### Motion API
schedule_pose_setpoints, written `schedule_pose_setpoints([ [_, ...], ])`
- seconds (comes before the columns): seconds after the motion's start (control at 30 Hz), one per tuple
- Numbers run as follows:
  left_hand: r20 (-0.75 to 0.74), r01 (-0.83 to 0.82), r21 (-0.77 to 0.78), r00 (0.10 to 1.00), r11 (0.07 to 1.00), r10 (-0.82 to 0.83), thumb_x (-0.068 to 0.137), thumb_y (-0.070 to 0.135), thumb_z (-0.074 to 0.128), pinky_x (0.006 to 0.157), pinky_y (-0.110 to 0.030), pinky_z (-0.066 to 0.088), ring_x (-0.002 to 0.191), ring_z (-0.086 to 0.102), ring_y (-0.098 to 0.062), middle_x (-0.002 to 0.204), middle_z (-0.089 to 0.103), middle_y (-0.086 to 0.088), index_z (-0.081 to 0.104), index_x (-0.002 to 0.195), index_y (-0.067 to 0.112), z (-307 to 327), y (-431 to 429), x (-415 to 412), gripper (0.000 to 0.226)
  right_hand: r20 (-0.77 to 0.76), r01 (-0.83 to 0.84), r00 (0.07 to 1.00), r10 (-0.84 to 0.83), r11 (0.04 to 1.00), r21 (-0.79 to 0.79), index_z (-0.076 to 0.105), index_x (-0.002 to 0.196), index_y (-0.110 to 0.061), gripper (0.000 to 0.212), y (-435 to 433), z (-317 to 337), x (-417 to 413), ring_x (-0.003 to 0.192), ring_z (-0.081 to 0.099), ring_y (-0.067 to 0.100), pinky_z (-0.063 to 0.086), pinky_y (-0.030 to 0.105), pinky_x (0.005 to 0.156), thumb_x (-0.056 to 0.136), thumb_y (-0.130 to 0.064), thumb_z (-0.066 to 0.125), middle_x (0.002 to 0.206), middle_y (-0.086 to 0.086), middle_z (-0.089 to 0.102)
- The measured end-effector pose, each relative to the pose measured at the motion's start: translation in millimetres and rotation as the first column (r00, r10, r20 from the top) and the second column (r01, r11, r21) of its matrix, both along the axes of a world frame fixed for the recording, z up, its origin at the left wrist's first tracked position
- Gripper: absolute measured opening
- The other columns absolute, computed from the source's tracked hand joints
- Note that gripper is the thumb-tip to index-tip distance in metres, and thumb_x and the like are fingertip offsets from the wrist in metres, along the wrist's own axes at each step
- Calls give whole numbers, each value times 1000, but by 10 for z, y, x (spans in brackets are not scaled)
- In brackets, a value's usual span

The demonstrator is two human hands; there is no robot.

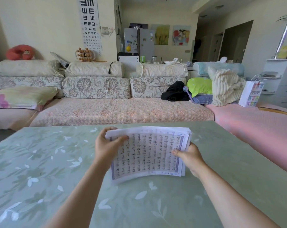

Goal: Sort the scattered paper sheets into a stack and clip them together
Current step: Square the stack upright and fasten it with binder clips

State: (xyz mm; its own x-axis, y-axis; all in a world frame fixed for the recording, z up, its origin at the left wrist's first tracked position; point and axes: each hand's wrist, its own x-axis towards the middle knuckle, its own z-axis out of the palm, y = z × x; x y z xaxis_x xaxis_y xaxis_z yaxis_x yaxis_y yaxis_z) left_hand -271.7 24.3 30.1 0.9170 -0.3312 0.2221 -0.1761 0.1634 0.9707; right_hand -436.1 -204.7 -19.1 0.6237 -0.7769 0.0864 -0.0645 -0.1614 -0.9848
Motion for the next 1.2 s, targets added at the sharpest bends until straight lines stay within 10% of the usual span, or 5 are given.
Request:
schedule_pose_setpoints([
  [0.23, -33, -117, -96, 993, 988, 114, 76, 55, 68, 66, -37, 48, 71, 57, -17, 80, 60, 3, 64, 85, 35, -108, -88, -7, 23, 69, 48, 996, -47, 999, -10, 62, 107, -20, 41, -38, 56, 14, 91, 70, 16, 52, 32, 76, 78, 8, 70, 99, 0, 74],
  [0.43, -115, -172, -162, 981, 972, 154, 83, 23, 63, 62, -31, 40, 67, 47, -17, 72, 54, 6, 62, 78, 26, -41, -152, -27, 6, 135, 113, 985, -109, 993, -21, 57, 107, -16, 41, 31, 61, 23, 83, 66, 15, 47, 29, 70, 78, 14, 57, 93, 2, 69],
  [0.93, -173, -166, -95, 974, 981, 148, 76, 24, 70, 63, -37, 47, 68, 54, -21, 85, 62, -4, 64, 84, 33, 17, -181, 68, 14, 143, 99, 985, -95, 995, -22, 63, 100, -15, 36, 51, 43, 34, 83, 67, 21, 50, 32, 73, 70, 0, 50, 92, 6, 72],
  [1.07, 185, -279, 156, 951, 948, 249, 77, 19, 70, 71, -39, 54, 81, 64, -16, 98, 68, 14, 58, 102, 37, 148, -113, 65, 33, 103, 130, 987, -123, 990, -61, 65, 93, -13, 33, 33, 30, 55, 83, 69, 24, 52, 34, 71, 77, 10, 49, 89, 5, 74],
  [1.2, 811, -579, 386, 584, 718, 36, 92, 31, 57, 102, -40, 45, 116, 55, -15, 127, 60, 11, 53, 128, 33, 401, -362, -126, 37, 110, 112, 988, -105, 992, -62, 68, 92, -14, 33, 16, 54, 79, 87, 69, 34, 56, 40, 69, 76, 8, 48, 93, 15, 73],
])
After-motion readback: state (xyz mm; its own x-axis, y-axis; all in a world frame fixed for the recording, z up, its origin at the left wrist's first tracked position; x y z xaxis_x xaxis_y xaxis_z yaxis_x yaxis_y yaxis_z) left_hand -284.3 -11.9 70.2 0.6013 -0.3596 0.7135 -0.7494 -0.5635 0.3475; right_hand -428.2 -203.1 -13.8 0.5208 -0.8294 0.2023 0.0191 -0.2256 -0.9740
